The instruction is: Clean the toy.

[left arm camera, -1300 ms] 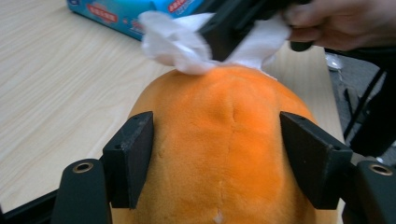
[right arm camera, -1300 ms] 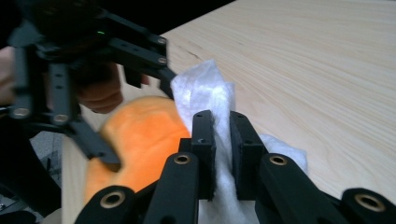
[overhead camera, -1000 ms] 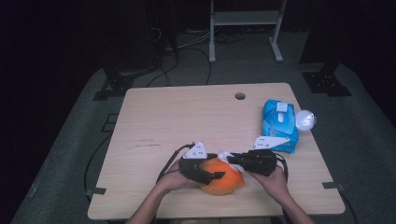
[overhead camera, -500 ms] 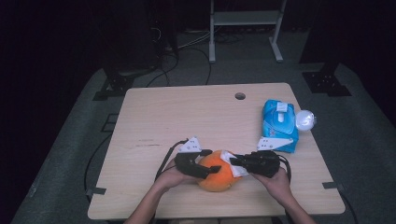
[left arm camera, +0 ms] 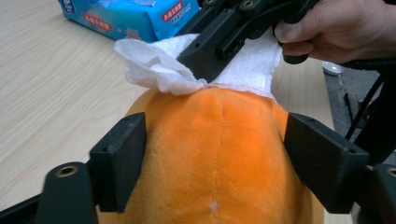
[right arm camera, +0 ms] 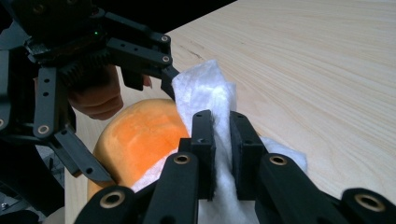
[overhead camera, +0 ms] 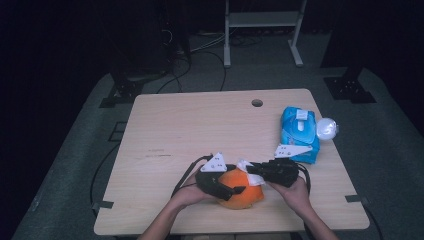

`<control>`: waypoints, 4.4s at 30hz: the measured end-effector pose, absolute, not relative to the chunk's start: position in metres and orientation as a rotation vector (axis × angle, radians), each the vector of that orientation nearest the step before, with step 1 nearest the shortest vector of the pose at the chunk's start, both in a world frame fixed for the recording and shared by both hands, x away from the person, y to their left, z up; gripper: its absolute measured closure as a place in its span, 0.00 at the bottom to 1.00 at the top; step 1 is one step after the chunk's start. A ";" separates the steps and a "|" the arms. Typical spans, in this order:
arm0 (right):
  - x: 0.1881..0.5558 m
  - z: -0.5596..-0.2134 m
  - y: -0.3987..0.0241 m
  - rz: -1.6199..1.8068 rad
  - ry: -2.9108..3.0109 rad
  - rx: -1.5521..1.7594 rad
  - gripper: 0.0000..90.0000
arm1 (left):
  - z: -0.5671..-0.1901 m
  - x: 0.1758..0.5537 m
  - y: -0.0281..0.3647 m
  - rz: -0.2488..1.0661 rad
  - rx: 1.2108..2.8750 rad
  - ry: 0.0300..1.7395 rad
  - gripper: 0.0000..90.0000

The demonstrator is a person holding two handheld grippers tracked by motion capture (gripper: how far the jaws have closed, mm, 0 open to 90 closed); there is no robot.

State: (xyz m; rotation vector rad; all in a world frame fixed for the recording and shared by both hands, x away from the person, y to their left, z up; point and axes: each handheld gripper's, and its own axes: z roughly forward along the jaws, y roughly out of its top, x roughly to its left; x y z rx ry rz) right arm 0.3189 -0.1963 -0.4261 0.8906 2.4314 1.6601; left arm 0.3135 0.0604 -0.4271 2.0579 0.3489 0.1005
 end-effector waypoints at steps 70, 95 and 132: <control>0.311 -0.425 -0.202 1.585 2.460 0.842 0.90 | -0.435 0.323 0.075 0.028 2.030 0.475 0.10; 0.307 -0.420 -0.183 1.599 2.456 0.792 0.90 | -0.431 0.317 0.071 0.006 2.118 0.416 0.16; 0.307 -0.411 -0.195 1.635 2.426 0.815 0.90 | -0.439 0.318 0.064 -0.024 2.030 0.472 0.23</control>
